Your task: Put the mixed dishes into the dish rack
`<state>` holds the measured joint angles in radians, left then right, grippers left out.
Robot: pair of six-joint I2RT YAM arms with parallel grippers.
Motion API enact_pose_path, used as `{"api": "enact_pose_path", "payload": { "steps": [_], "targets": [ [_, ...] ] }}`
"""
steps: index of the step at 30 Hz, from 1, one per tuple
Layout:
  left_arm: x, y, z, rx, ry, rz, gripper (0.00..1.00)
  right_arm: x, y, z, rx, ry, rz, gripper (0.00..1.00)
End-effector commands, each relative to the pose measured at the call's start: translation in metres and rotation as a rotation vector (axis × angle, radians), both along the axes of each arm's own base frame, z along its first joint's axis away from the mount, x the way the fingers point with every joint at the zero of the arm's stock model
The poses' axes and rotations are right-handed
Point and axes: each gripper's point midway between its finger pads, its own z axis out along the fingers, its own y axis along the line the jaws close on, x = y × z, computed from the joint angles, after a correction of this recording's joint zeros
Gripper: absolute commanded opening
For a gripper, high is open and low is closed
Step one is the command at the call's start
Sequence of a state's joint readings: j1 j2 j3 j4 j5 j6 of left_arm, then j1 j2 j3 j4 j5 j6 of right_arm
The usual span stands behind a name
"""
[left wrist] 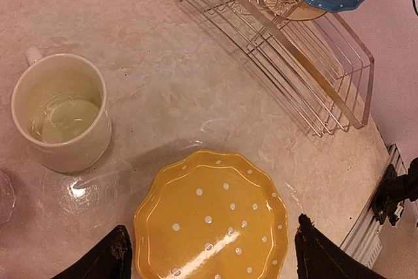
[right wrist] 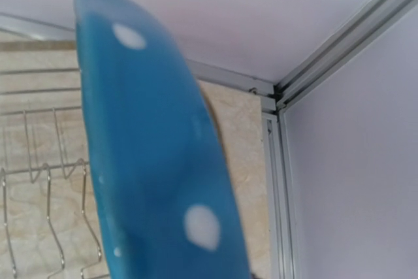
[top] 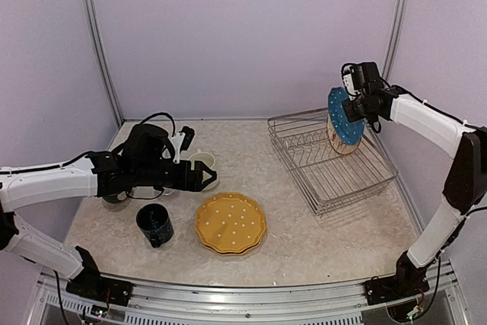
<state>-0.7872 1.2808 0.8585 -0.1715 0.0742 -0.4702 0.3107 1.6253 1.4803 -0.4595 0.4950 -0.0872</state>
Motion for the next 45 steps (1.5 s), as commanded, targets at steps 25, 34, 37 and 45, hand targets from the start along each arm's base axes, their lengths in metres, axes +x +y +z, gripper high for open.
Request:
{"api": "enact_pose_path", "payload": {
  "steps": [25,34,37,45],
  "targets": [
    [0.003,0.012,-0.02,0.124,0.057,0.051,0.83,0.041,0.003,-0.065,0.052,0.028,-0.019,0.0],
    [-0.002,0.033,-0.049,0.257,0.205,0.087,0.83,0.037,0.0,-0.068,0.049,0.056,-0.035,0.24],
    [-0.002,0.039,-0.063,0.293,0.254,0.094,0.83,0.035,0.0,-0.054,0.058,0.035,-0.031,0.38],
    [-0.007,0.03,-0.086,0.315,0.354,0.018,0.82,0.025,0.004,-0.021,0.09,-0.007,-0.003,0.62]
  ]
}}
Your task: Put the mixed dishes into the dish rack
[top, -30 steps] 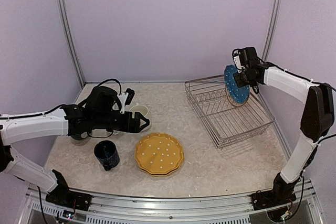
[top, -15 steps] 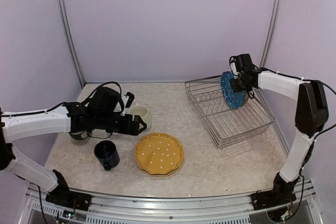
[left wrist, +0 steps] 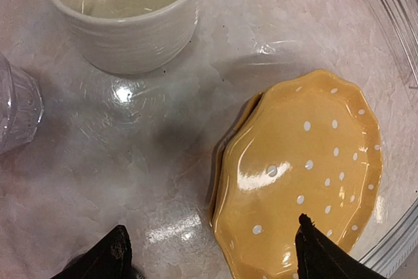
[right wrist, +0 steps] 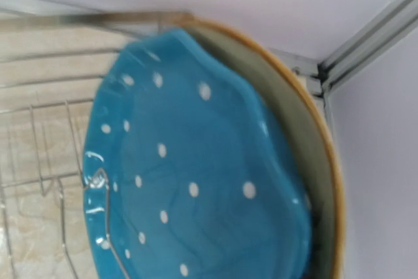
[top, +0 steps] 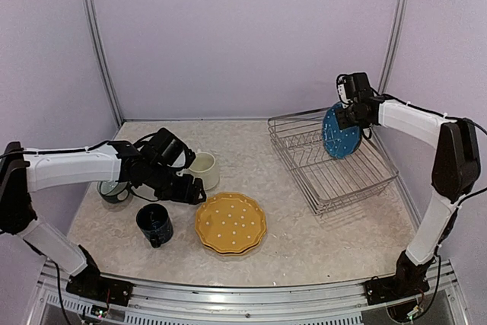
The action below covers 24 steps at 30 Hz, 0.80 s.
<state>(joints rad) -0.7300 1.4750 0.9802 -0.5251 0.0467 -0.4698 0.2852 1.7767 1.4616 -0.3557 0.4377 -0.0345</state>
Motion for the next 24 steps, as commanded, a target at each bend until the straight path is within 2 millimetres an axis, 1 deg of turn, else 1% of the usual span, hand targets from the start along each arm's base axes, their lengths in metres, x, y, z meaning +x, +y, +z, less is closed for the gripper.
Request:
{"api": "enact_pose_path", "payload": {
  "steps": [1,4,7,12,14,18,24],
  "targets": [
    [-0.006,-0.011,-0.008,-0.006,0.079,-0.063,0.81,-0.011,-0.003,0.046,0.038,-0.075,0.001,0.64],
    [-0.007,-0.017,-0.019,0.007,0.116,-0.09,0.75,-0.021,0.001,0.059,0.049,-0.095,0.012,0.68],
    [-0.006,-0.018,-0.031,0.036,0.142,-0.103,0.69,-0.033,0.006,0.071,0.073,-0.112,0.029,0.71],
    [-0.002,-0.022,-0.041,0.053,0.141,-0.144,0.6,-0.057,0.019,0.078,0.13,-0.112,0.072,0.72],
    [0.0,-0.025,-0.044,0.055,0.133,-0.165,0.57,-0.066,0.024,0.077,0.156,-0.108,0.093,0.72],
    [0.004,-0.032,-0.047,0.042,0.117,-0.197,0.47,-0.079,0.034,0.075,0.212,-0.101,0.133,0.72],
    [0.007,-0.038,-0.053,0.033,0.113,-0.221,0.36,-0.087,0.038,0.064,0.227,-0.073,0.148,0.7]
  ]
}}
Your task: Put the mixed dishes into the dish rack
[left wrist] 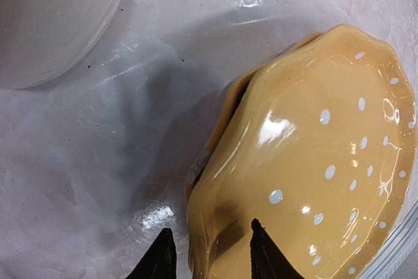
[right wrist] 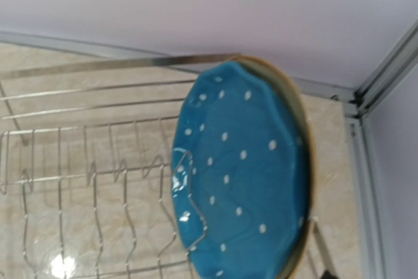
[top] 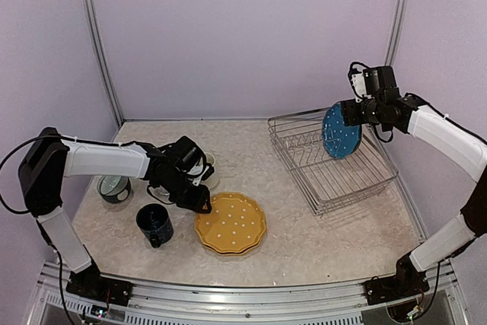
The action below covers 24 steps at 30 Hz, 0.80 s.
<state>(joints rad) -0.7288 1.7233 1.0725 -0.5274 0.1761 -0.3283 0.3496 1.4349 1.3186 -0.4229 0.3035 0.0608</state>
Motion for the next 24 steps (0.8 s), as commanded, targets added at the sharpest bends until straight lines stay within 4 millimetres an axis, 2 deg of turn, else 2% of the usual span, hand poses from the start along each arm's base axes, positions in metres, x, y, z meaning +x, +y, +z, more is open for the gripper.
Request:
{"api": "enact_pose_path", "payload": {
  "steps": [1,6,15,24],
  "targets": [
    [0.009,-0.01,0.0,-0.026,-0.022,-0.039,0.34,-0.012,0.008,-0.013,0.03,0.043,0.031,0.7],
    [0.008,-0.009,-0.005,-0.015,-0.02,-0.046,0.22,-0.016,0.015,-0.026,0.046,0.072,0.054,0.69],
    [0.007,-0.008,0.006,-0.033,-0.046,-0.041,0.0,-0.033,0.029,-0.03,0.056,0.11,0.105,0.71],
    [0.007,-0.014,0.03,-0.126,-0.054,-0.024,0.0,-0.053,0.055,-0.032,0.083,0.151,0.18,0.72]
  ]
}}
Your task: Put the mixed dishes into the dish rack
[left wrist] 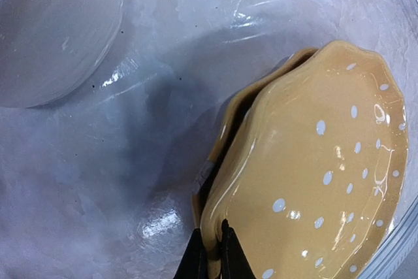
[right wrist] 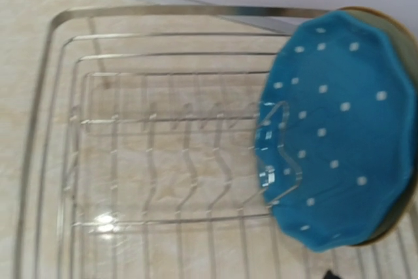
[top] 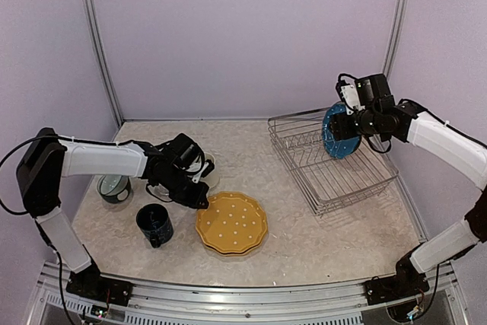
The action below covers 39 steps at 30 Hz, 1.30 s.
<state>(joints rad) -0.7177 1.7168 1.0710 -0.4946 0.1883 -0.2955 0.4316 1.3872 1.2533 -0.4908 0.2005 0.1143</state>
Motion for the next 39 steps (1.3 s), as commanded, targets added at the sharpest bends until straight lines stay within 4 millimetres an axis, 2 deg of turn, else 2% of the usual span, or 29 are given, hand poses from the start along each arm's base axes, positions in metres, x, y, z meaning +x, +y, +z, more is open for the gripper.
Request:
{"api": "enact_pose_path", "payload": {
  "steps": [1,5,12,16,19,24,29,33,39],
  "targets": [
    [0.0,-0.01,0.027,-0.111,-0.018,0.003,0.0,-0.021,0.017,-0.006,0.025,0.051,0.054,0.73],
    [0.001,-0.009,0.039,-0.179,-0.028,0.033,0.0,-0.033,0.044,-0.01,0.084,0.079,0.123,0.74],
    [0.003,-0.011,0.05,-0.304,-0.033,0.094,0.0,-0.073,0.127,-0.024,0.268,0.17,0.35,0.76],
    [0.001,-0.014,0.052,-0.357,-0.021,0.109,0.0,-0.092,0.168,-0.045,0.297,0.239,0.435,0.78],
    [0.0,-0.015,0.054,-0.388,-0.014,0.121,0.0,-0.104,0.19,-0.065,0.332,0.303,0.479,0.78],
    [-0.001,-0.011,0.064,-0.425,-0.044,0.141,0.0,-0.115,0.21,-0.096,0.364,0.393,0.493,0.78],
    [0.001,-0.006,0.081,-0.459,-0.099,0.16,0.0,-0.129,0.23,-0.118,0.408,0.478,0.538,0.78],
    [0.002,0.001,0.094,-0.478,-0.146,0.183,0.0,-0.135,0.241,-0.123,0.49,0.51,0.561,0.78],
    [0.004,0.006,0.101,-0.486,-0.181,0.212,0.0,-0.146,0.252,-0.126,0.61,0.566,0.595,0.75]
  ]
}}
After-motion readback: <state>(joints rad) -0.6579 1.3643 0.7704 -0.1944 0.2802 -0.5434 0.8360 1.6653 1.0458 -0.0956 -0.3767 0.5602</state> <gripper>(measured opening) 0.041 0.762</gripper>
